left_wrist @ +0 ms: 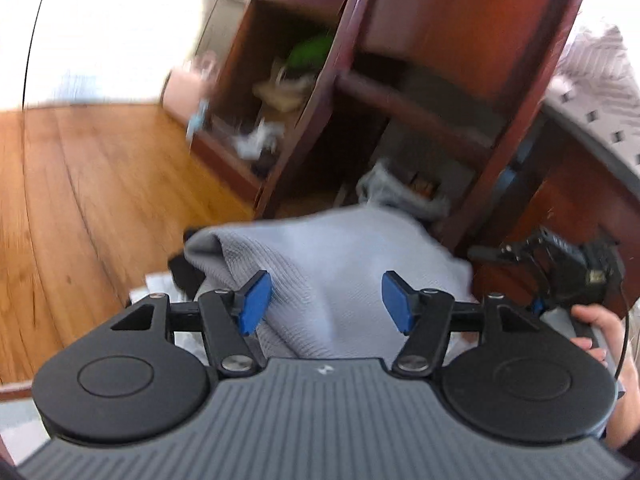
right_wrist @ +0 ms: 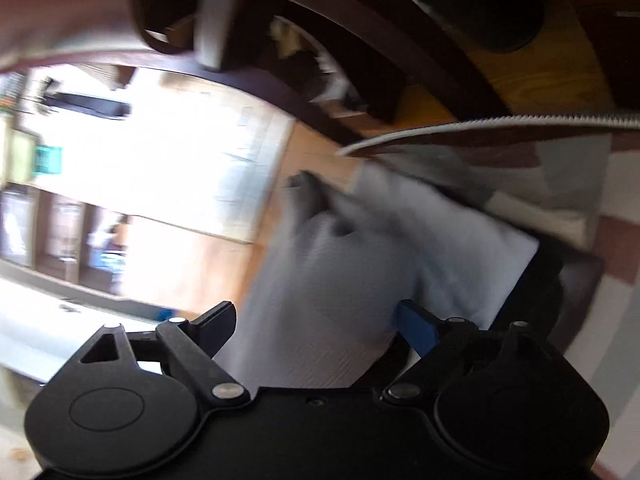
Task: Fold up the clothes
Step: 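Lower the grey shirt onto the stack with the left tool while the right tool holds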
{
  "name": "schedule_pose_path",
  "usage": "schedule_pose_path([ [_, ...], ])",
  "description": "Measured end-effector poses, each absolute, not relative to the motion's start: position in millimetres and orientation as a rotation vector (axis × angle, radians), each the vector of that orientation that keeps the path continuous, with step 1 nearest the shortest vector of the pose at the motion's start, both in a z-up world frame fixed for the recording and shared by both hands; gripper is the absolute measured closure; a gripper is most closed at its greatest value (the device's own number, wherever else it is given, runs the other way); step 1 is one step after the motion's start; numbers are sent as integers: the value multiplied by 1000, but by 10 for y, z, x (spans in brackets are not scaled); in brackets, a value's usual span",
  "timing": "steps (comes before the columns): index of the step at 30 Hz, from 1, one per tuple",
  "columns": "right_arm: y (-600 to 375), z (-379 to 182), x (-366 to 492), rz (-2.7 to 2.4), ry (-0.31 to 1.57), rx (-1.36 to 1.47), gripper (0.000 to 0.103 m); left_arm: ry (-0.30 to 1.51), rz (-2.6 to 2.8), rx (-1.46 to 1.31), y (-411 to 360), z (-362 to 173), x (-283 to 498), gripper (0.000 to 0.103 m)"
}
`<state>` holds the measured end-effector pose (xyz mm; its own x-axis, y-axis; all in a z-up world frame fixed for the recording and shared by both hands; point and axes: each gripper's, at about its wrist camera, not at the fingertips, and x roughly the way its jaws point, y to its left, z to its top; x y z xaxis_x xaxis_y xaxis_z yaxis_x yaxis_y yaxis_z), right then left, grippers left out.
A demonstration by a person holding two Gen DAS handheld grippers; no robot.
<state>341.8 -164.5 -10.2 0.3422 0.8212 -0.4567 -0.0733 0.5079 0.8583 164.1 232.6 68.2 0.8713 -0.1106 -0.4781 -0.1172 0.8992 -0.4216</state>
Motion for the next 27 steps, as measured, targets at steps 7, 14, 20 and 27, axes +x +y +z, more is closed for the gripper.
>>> schedule_pose_path([
  [7, -1075, 234, 3355, 642, 965, 498, 67, 538, 66, -507, 2339, 509, 1556, 42],
  [14, -388, 1311, 2931, 956, 610, 168, 73, 473, 173, -489, 2304, 469, 1423, 43],
  [20, -854, 724, 3256, 733, 748, 283, 69, 573, 168, -399, 2274, 525, 1688, 41],
  [27, -1364, 113, 3223, 589, 725, 277, 37, 609, 117, -327, 2253, 635, 1796, 41],
])
